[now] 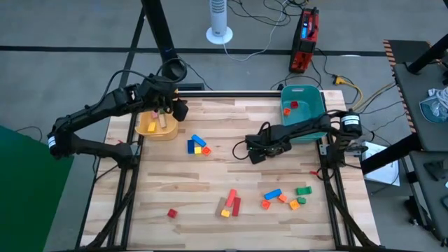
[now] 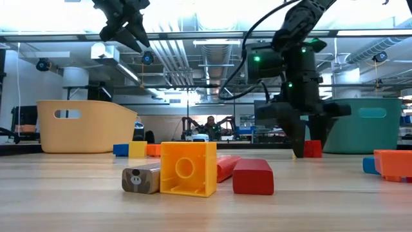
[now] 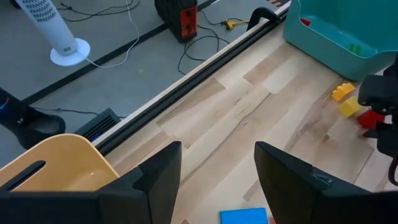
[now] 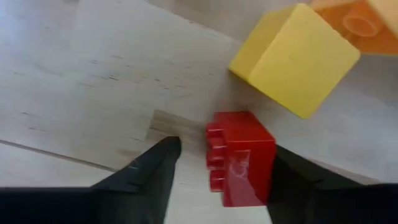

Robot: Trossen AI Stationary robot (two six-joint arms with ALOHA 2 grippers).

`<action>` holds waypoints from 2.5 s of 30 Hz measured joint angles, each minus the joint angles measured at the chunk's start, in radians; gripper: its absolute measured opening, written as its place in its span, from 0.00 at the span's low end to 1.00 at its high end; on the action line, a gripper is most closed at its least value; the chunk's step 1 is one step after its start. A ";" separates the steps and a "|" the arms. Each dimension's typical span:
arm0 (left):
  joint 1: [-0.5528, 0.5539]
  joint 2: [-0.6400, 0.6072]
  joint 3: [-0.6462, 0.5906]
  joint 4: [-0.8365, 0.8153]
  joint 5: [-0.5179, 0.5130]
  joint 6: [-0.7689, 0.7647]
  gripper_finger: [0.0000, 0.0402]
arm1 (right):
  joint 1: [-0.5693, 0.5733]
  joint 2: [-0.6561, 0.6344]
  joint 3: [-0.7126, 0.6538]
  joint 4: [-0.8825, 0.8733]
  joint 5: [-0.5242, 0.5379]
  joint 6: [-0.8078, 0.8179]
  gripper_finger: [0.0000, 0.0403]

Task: Sort blocks by size
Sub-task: Put the red game piece into the blue bin

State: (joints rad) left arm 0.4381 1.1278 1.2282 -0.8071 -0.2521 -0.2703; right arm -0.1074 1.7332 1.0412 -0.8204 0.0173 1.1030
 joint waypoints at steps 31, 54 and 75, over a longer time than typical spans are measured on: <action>-0.001 0.000 0.029 -0.007 0.063 -0.137 0.47 | -0.659 -0.239 0.323 -0.541 0.219 -0.478 0.35; -0.742 0.028 0.069 -0.287 0.405 -1.112 0.47 | -0.528 -0.405 0.326 -0.315 0.210 -0.588 0.55; -1.226 0.510 0.065 -0.222 0.172 -1.378 0.62 | -0.499 -0.389 0.326 -0.207 0.122 -0.696 0.63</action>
State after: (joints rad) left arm -0.7879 1.6378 1.2934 -1.0293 -0.0797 -1.6479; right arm -0.6060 1.3437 1.3674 -1.0271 0.1390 0.4068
